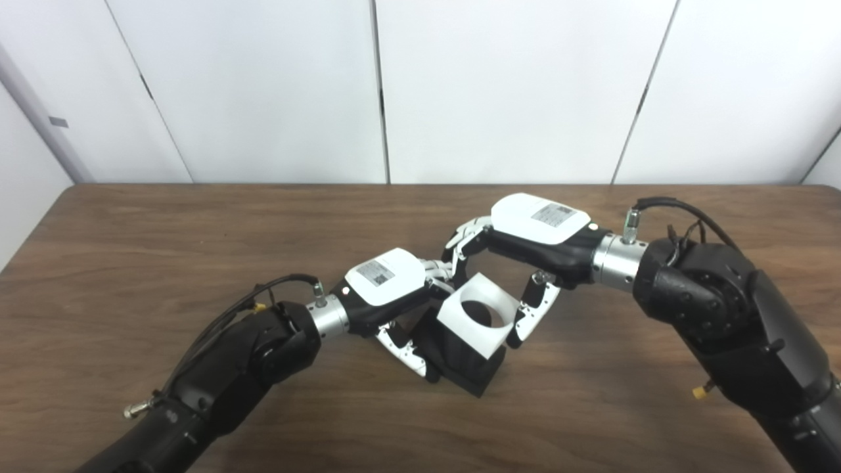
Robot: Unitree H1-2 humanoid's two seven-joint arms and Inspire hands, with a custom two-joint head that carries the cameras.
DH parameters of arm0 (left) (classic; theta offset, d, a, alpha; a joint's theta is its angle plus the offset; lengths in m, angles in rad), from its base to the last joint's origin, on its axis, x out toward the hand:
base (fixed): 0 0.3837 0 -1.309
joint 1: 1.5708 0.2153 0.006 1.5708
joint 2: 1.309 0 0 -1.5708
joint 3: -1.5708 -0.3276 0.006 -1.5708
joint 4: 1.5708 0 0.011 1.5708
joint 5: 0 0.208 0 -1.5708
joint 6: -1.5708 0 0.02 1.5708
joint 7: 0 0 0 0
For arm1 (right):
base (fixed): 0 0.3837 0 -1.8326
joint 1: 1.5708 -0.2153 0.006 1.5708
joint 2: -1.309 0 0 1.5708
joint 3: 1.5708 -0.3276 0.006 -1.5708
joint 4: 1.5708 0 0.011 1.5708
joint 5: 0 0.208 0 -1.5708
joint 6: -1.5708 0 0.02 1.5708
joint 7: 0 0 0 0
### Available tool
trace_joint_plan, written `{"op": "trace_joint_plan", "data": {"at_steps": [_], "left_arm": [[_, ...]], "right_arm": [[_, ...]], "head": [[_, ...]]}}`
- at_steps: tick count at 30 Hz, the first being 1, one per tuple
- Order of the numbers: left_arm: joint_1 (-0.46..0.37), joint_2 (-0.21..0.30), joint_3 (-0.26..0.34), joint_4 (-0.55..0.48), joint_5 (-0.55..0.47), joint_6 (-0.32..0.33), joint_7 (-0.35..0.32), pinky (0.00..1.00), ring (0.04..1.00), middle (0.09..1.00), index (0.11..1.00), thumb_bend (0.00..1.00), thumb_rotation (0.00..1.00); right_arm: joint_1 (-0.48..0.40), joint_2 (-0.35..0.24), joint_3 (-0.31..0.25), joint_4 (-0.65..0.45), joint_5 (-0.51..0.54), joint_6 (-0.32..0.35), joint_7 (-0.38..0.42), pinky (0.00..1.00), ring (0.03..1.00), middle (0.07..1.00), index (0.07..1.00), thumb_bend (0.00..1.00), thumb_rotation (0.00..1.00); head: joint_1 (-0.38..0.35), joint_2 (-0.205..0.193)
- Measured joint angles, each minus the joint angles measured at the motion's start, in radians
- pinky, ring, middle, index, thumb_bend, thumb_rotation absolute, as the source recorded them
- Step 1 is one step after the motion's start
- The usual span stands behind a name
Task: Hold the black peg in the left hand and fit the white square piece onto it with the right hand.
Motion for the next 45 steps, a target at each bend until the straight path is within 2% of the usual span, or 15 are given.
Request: {"op": "trace_joint_plan", "data": {"at_steps": [12,29,42,43,45], "left_arm": [[0.003,-0.006,0.003,-0.008,0.002,0.008,-0.008,0.78,0.894,0.866,0.491,0.52,0.07],[0.005,-0.009,0.004,-0.020,0.018,0.024,-0.012,0.78,0.886,0.866,0.492,0.52,0.07],[0.006,-0.009,0.007,-0.027,0.023,0.037,-0.023,0.77,0.890,0.841,0.491,0.52,0.07],[0.006,-0.009,0.007,-0.027,0.023,0.037,-0.023,0.77,0.887,0.852,0.491,0.52,0.07],[0.007,-0.009,0.007,-0.027,0.023,0.037,-0.023,0.77,0.884,0.875,0.491,0.52,0.07]], "right_arm": [[0.000,0.014,0.001,0.025,-0.001,-0.001,-0.007,0.73,0.842,0.779,0.479,0.52,0.13],[0.010,0.077,0.034,0.085,-0.045,-0.001,-0.006,0.75,0.837,0.771,0.479,0.52,0.13],[0.002,0.077,0.068,0.081,-0.069,0.016,0.008,0.74,0.838,0.785,0.491,0.52,0.14],[0.000,0.075,0.069,0.078,-0.069,0.024,0.018,0.73,0.839,0.791,0.569,0.69,0.18],[-0.005,0.072,0.072,0.072,-0.068,0.036,0.034,0.72,0.841,0.807,0.667,0.85,0.24]], "head": [[0.000,0.005],[0.005,0.009],[0.003,0.014],[0.003,0.015],[0.003,0.015]]}}
